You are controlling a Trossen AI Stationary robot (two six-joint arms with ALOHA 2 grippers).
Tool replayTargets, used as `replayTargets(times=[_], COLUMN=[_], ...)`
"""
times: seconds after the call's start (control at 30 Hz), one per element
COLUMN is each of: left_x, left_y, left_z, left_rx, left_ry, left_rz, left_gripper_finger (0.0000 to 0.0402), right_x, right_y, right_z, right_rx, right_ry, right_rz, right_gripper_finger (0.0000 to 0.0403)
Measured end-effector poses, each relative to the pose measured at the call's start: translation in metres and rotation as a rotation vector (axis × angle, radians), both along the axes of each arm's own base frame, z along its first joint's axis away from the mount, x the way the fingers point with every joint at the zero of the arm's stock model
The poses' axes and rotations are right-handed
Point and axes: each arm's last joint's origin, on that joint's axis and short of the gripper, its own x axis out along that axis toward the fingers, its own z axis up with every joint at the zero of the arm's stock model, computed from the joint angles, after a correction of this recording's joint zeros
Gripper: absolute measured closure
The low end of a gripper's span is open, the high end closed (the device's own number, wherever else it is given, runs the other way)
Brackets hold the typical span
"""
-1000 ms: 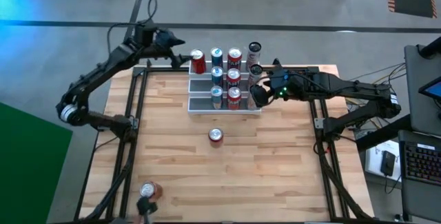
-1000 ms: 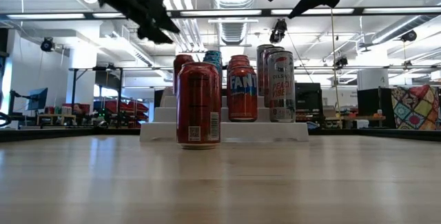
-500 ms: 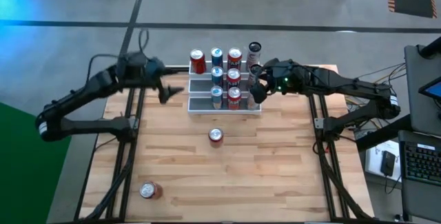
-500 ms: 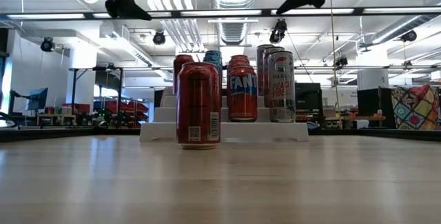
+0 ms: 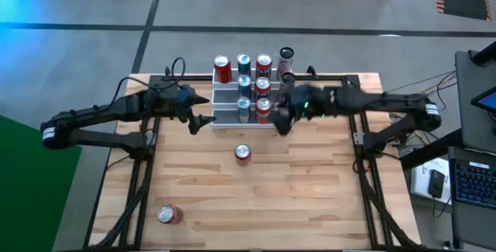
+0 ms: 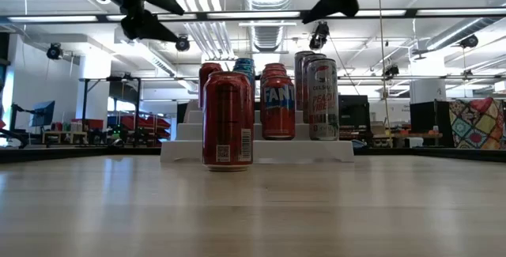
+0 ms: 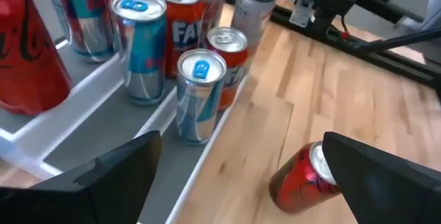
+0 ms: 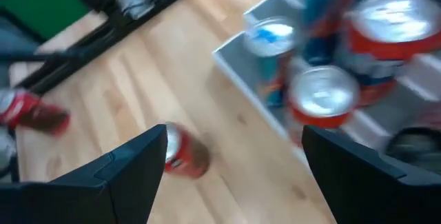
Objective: Place canned beverage on shelf
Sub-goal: Put the top red soda can on the middle tier of the shelf aligned with the red soda can
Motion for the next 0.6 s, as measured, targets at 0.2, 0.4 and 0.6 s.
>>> replayTargets(times=[0.2, 0.4, 0.6], left_x=[0.005, 0.021, 0.042], left_y=[-0.005, -0.013, -0.023], left_z=[-0.006, -0.023, -0.037], left_rx=[-0.097, -0.077, -0.013], left_ry=[0.021, 0.071, 0.049], left_rz=[-0.003, -0.115, -0.408], left_gripper_finger=[0.0033, 0.0076, 0.0117], right_x=[0.027, 0.05, 0.074], right_y=[0.051, 0.09, 0.112], right_z=[-0.017, -0.039, -0.075], right_rx=[-0.073, 0.013, 0.081], right_ry=[-0.001, -0.04, 0.024], right_rz=[0.091, 0.131, 0.092], right_gripper_finger=[0.0078, 0.0078, 0.0101])
